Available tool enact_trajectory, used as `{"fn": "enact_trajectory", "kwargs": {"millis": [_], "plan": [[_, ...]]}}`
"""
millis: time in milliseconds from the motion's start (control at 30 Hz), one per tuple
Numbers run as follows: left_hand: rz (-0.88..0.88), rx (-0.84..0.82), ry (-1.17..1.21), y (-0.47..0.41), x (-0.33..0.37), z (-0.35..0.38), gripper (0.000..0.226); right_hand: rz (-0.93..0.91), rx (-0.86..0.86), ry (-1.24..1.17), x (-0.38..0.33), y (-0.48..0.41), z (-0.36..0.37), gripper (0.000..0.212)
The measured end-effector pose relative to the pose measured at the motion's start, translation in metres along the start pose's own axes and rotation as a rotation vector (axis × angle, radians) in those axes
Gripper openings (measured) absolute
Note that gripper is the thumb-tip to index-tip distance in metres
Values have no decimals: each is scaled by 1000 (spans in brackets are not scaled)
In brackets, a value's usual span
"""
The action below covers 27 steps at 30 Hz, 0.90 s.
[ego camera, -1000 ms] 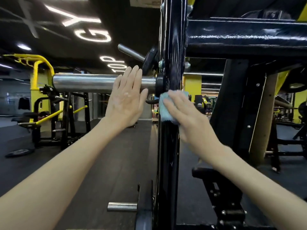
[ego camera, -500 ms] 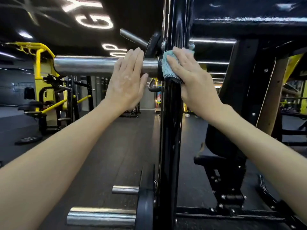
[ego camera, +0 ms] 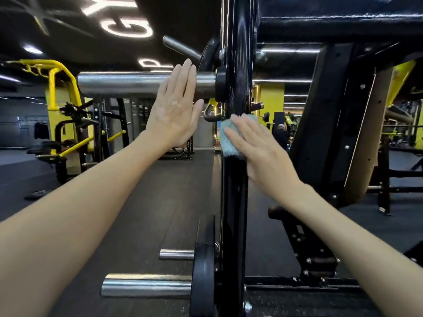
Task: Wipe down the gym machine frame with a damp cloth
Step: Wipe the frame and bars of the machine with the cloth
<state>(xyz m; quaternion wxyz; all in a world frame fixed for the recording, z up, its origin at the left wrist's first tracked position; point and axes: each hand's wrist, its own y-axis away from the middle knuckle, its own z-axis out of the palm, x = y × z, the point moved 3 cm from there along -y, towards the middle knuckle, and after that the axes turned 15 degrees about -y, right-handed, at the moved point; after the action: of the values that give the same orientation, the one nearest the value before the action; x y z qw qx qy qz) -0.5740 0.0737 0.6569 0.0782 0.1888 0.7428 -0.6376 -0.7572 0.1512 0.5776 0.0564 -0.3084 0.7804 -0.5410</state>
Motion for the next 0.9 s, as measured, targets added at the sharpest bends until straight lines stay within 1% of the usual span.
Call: {"fn": "enact_trajectory", "kwargs": {"millis": [100, 200, 233, 300, 333, 400, 467, 533, 600, 667, 767, 833, 900], "plan": [[-3, 21, 13, 1, 1, 2, 66, 36, 65, -58, -1, -16, -4, 71], [-14, 19, 16, 0, 2, 3, 66, 48, 92, -98, -7, 17, 10, 73], [-16, 18, 12, 1, 2, 4, 66, 40, 69, -104, -10, 36, 18, 69], [-18, 18, 10, 1, 2, 4, 66, 15, -9, -113, -20, 79, 36, 50], [-18, 17, 12, 1, 2, 4, 66, -3, -38, -99, -27, 100, 43, 45], [-17, 11, 21, 0, 3, 4, 66, -19, -95, -68, -38, 134, 52, 50], [-25, -3, 38, 0, 3, 3, 66, -27, -142, -62, -42, 146, 54, 55], [-33, -13, 39, 0, 2, 2, 66, -60, -154, -43, -37, 134, 48, 58], [-38, -20, 29, 0, 3, 2, 66, -61, -124, -27, -28, 105, 38, 60], [-53, -32, 23, 0, 5, 2, 67, -17, -58, -35, -15, 67, 26, 64], [-62, -39, 25, 1, 6, 2, 68, 40, 13, -87, -5, 23, 11, 75], [-60, -33, 30, 0, 7, 1, 67, 58, 72, -129, -6, 23, 13, 75], [-54, -36, 31, -1, 7, 1, 67, 63, 100, -150, -14, 55, 27, 64]]}}
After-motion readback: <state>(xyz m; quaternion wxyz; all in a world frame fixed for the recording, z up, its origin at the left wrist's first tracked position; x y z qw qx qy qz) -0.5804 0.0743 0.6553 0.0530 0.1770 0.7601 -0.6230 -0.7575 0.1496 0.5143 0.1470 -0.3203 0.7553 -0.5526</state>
